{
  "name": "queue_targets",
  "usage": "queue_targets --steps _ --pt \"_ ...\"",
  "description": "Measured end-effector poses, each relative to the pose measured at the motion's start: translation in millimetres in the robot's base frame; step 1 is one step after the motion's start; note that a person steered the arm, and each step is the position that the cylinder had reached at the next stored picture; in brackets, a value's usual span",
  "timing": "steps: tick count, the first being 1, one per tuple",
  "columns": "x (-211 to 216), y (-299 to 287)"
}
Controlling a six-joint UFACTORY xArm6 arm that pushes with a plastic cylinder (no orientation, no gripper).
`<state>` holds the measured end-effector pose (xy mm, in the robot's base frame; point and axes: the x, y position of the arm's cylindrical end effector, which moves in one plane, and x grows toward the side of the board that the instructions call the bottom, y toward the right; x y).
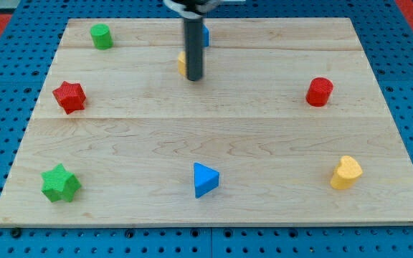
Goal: Slide the yellow hexagon in between the red star and green circle
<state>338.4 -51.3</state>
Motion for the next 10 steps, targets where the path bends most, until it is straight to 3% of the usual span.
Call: queue_targets --steps 1,2,3,4,6,8,9,10 --pt "7 -1" --pt "32 64" --pt "14 122" --pt "-23 128" --pt "-57 78" --pt "-45 -37" --pt "-27 -45" --pt "-7 -7"
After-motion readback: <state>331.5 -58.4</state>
